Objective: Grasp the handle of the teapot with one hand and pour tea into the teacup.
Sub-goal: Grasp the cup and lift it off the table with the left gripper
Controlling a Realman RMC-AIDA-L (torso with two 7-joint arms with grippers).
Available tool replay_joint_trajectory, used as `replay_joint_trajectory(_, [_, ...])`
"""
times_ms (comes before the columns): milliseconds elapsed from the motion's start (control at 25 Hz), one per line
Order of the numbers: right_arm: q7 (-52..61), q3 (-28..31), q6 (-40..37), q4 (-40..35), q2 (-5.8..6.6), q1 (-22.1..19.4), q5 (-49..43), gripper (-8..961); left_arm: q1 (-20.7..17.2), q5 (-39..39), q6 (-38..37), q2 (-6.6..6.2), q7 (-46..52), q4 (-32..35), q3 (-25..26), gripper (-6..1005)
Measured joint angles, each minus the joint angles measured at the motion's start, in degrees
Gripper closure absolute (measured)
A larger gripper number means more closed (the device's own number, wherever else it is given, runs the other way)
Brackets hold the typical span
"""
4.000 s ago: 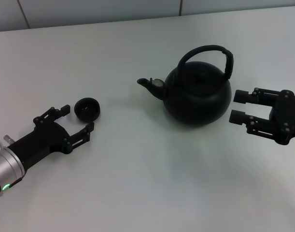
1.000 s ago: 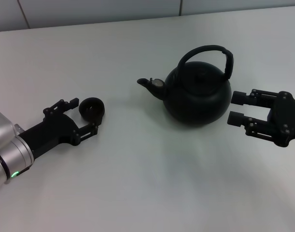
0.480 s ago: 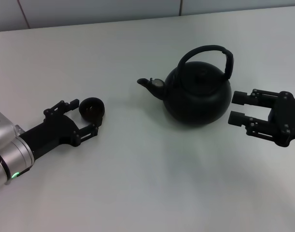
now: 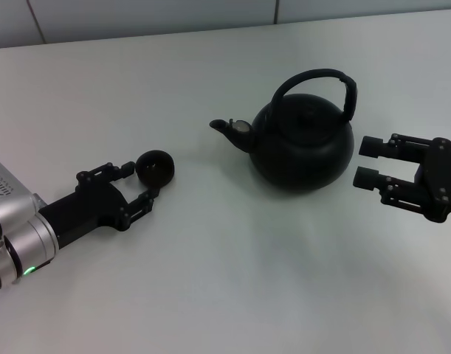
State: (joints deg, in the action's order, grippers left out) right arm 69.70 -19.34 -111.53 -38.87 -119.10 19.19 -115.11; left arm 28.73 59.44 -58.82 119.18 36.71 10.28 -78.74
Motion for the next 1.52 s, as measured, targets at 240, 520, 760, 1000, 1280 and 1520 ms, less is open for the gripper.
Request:
replay_joint_trajectory(240, [0.0,0.0,0.0,-0.1,0.01,-0.2,0.3,396,-0.3,0.0,-0.2,0.0,0.1,0.4,0.0,485])
replay_joint_trajectory(520, [0.0,0.0,0.0,-0.1,0.02,-0.2,0.3,396,-0.2,0.0,-0.3,0.0,0.1,0.4,-0.1,635])
replay_joint_trajectory(760, [0.0,0.0,0.0,-0.1,0.01,-0.1,0.3,396,-0.2,0.0,-0.2,0.0,0.1,0.5,-0.1,676])
replay_joint_trajectory(1000, [0.0,0.0,0.2,-0.1,0.01,0.1,0.3,396,-0.4,0.0,0.0,0.0,0.0,0.5,0.2,666])
replay_joint_trajectory(1280, [0.0,0.0,0.4,-0.2,0.1,0.2,0.3,396,-0.5,0.0,0.7,0.0,0.0,0.2,0.2,435])
replay_joint_trajectory(1520, [-0.2,0.0,0.6,-0.4,0.21,0.3,0.3,396,-0.5,0.0,0.1,0.0,0.1,0.5,0.0,315])
